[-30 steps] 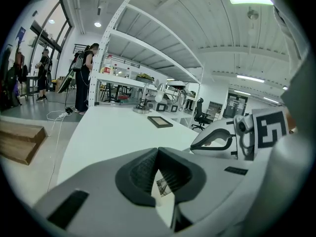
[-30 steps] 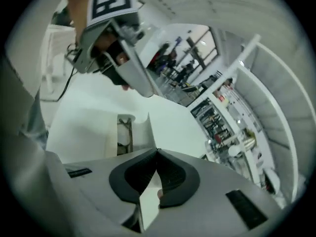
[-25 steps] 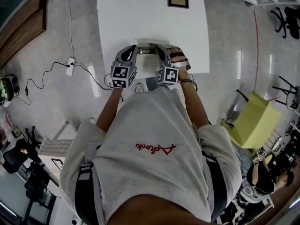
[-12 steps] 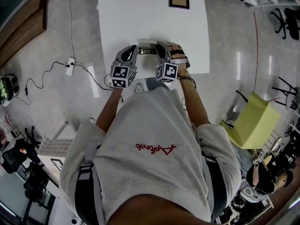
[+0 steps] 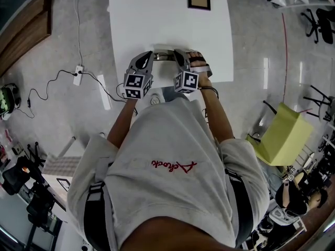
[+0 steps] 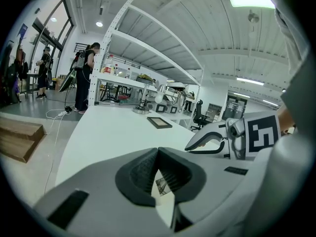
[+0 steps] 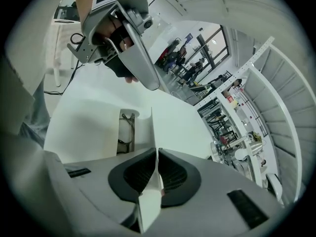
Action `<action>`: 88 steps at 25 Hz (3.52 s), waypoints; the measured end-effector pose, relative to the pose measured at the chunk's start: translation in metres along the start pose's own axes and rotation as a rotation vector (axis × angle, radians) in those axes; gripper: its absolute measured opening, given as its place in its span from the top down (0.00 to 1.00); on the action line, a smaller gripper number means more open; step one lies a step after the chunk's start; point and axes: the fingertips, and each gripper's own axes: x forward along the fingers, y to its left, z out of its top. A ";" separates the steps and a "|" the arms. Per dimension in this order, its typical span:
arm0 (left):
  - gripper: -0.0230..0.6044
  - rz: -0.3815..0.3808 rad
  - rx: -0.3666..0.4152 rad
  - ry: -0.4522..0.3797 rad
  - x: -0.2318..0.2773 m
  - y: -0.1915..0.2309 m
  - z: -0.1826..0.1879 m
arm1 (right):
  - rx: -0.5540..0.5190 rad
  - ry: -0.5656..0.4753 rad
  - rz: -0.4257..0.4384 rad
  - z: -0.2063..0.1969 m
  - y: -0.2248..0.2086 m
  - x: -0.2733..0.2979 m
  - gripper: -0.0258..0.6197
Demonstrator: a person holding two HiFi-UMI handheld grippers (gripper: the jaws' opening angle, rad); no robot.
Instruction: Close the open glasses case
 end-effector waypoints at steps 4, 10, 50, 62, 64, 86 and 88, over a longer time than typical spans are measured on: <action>0.93 -0.002 0.004 -0.006 -0.001 0.000 0.002 | 0.013 -0.002 0.004 0.001 0.004 -0.005 0.94; 0.93 -0.011 0.003 -0.009 -0.003 -0.002 0.002 | 0.020 0.000 0.022 0.004 0.024 -0.015 0.94; 0.93 -0.027 0.011 -0.028 0.000 -0.016 0.005 | 1.290 -0.283 -0.185 -0.013 -0.046 -0.049 0.95; 0.93 -0.028 0.039 -0.072 -0.022 -0.029 0.013 | 1.232 -0.328 -0.242 0.001 -0.044 -0.080 0.96; 0.93 -0.029 0.040 -0.085 -0.028 -0.032 0.014 | 1.215 -0.341 -0.250 0.007 -0.042 -0.086 0.96; 0.93 -0.032 0.065 -0.208 -0.133 -0.088 -0.011 | 1.179 -0.432 -0.340 0.046 0.032 -0.189 0.96; 0.93 -0.035 0.070 -0.210 -0.141 -0.092 -0.014 | 1.175 -0.432 -0.342 0.050 0.040 -0.194 0.96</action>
